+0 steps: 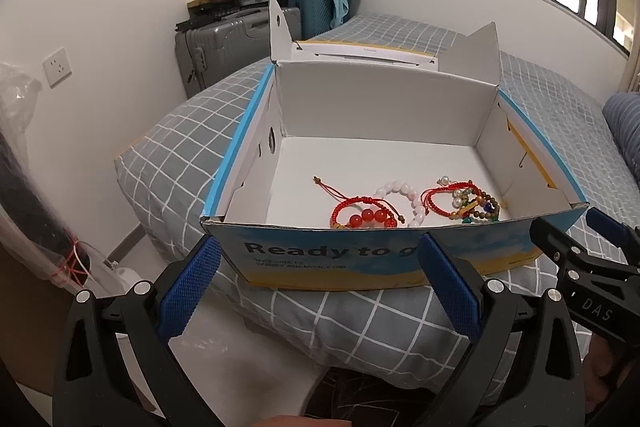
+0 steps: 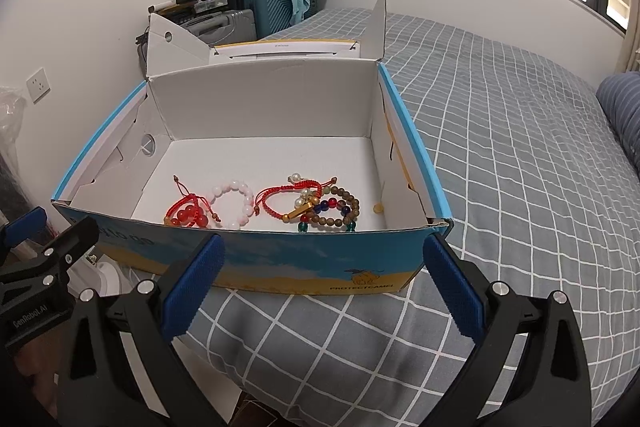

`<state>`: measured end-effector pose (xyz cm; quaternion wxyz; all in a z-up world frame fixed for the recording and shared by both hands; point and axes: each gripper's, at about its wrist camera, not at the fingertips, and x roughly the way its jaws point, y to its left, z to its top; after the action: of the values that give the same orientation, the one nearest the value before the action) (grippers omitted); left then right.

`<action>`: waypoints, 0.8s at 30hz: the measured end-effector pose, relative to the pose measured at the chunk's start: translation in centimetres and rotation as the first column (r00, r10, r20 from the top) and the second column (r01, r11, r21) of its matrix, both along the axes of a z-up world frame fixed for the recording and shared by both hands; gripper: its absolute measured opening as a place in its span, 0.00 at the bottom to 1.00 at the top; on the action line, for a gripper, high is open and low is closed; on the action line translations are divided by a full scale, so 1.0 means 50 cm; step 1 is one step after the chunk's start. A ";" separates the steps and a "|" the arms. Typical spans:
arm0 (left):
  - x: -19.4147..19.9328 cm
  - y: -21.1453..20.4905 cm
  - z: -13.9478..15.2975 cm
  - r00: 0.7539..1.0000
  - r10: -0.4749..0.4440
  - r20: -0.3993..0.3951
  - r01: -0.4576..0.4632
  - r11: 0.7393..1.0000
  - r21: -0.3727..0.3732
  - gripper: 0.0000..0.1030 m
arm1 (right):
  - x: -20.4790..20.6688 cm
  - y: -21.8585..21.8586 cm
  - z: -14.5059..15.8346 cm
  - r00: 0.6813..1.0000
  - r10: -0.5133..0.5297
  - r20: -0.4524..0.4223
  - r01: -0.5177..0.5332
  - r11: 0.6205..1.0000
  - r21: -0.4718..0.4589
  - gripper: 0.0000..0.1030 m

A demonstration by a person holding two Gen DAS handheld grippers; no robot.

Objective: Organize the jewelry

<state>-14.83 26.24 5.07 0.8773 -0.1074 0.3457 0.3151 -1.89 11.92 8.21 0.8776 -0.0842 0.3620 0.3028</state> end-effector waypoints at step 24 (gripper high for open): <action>0.003 -0.010 -0.009 1.000 -0.001 -0.017 0.001 1.000 -0.001 0.94 | 0.000 -0.004 -0.004 1.000 0.008 -0.005 -0.008 1.000 -0.002 0.93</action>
<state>-14.68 25.75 4.62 0.8746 -0.1048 0.3532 0.3152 -1.87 11.74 8.00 0.8754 -0.0856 0.3643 0.3060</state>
